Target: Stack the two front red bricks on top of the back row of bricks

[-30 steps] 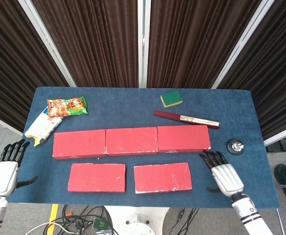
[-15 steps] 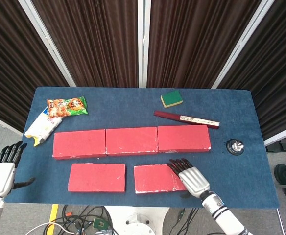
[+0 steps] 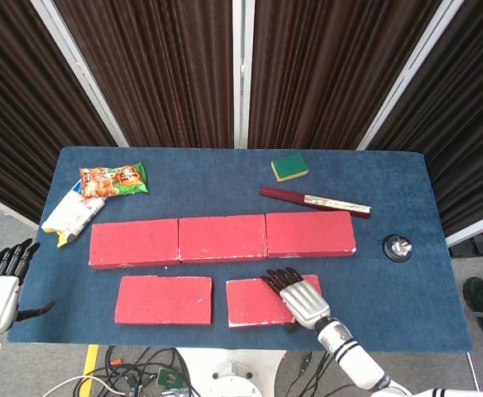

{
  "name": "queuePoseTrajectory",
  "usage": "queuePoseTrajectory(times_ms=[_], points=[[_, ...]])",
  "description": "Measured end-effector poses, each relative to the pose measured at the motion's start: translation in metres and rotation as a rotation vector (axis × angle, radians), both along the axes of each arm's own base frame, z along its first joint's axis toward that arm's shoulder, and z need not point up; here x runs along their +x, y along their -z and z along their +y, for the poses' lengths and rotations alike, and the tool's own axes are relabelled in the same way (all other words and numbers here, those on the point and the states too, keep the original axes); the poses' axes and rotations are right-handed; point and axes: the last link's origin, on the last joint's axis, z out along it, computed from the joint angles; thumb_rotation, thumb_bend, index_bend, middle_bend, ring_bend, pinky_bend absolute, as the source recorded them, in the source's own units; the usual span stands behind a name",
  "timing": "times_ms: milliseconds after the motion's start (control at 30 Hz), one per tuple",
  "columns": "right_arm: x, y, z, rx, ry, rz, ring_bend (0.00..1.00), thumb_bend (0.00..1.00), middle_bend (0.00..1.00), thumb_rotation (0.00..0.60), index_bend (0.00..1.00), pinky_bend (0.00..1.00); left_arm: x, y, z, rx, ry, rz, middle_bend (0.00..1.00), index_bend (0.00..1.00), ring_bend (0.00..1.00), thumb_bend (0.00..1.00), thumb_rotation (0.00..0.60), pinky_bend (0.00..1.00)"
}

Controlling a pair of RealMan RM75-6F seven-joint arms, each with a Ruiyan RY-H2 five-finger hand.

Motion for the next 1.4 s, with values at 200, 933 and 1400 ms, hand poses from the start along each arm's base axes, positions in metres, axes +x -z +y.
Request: queuePoseTrajectory(times_ms=[200, 933, 1400], points=[[0.003, 0.010, -0.005, 0.016, 0.013, 0.012, 0.00, 0.00, 0.00, 0.600, 0.00, 0.00, -0.001, 0.000, 0.000, -0.001, 0.001, 0.000, 0.00, 0.04, 0.00, 0.00, 0.600, 0.00], [0.001, 0.020, -0.017, 0.041, 0.048, -0.011, 0.00, 0.00, 0.00, 0.600, 0.00, 0.00, -0.003, -0.002, 0.000, -0.002, -0.005, 0.004, 0.00, 0.04, 0.00, 0.00, 0.600, 0.00], [0.000, 0.015, -0.018, -0.009, 0.032, -0.038, 0.14, 0.01, 0.19, 0.600, 0.00, 0.07, -0.002, -0.002, -0.001, -0.003, -0.004, 0.004, 0.00, 0.04, 0.00, 0.00, 0.600, 0.00]])
